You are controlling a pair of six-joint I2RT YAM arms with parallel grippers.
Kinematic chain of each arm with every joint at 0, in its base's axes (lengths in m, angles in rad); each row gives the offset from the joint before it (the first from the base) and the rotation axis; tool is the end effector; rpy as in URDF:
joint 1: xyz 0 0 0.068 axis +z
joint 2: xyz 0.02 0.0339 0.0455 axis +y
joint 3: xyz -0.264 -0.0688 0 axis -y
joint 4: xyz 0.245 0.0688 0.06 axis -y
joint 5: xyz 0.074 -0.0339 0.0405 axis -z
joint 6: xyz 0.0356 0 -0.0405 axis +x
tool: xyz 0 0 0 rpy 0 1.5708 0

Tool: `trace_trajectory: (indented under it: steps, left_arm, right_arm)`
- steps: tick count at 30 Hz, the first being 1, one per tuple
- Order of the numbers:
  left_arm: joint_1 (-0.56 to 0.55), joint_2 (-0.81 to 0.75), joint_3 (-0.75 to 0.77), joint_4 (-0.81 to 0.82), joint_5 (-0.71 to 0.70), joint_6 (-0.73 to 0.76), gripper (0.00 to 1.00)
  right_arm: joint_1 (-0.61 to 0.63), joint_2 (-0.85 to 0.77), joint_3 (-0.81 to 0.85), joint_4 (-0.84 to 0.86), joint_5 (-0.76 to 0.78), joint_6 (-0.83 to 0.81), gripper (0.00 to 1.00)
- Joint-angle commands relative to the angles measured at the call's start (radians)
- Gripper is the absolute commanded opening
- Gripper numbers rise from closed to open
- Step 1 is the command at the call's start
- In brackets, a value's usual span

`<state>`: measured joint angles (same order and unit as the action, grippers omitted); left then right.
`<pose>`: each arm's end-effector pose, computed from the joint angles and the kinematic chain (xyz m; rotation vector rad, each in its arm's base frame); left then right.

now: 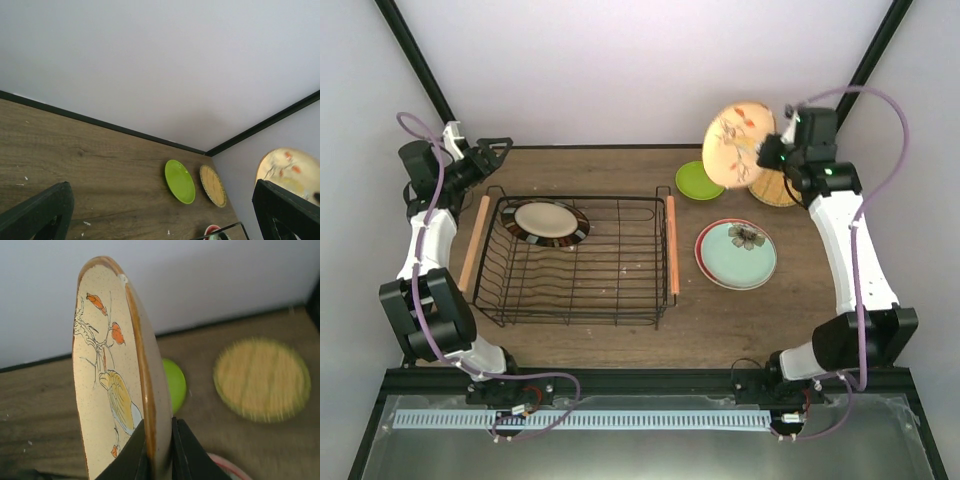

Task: Unload the plates from the dish rack

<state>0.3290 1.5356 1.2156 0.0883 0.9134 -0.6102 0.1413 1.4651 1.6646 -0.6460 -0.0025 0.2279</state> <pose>0.3454 0.0881 0.3352 -0.1797 1.8148 -1.0154 0.3161 0.0450 0.4361 0.0861 2.0235 0.2367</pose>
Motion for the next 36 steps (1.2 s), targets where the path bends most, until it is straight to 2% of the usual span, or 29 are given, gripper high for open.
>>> trace_trajectory:
  steps: [1,8,19,36]
  left_arm:
    - [-0.005,-0.008,0.014,0.020,0.005,0.002,1.00]
    - [-0.005,-0.011,0.007,0.013,0.023,0.012,1.00]
    - [-0.009,-0.009,0.008,0.025,0.039,0.004,1.00]
    - [-0.010,-0.008,0.009,0.025,0.047,0.006,1.00]
  right_arm:
    - [-0.137,-0.100,-0.162,-0.066,-0.240,0.211,0.01]
    - [-0.273,-0.199,-0.487,0.009,-0.516,0.257,0.01]
    - [-0.368,-0.232,-0.712,0.118,-0.601,0.272,0.01]
    - [-0.383,-0.129,-0.848,0.241,-0.573,0.257,0.01]
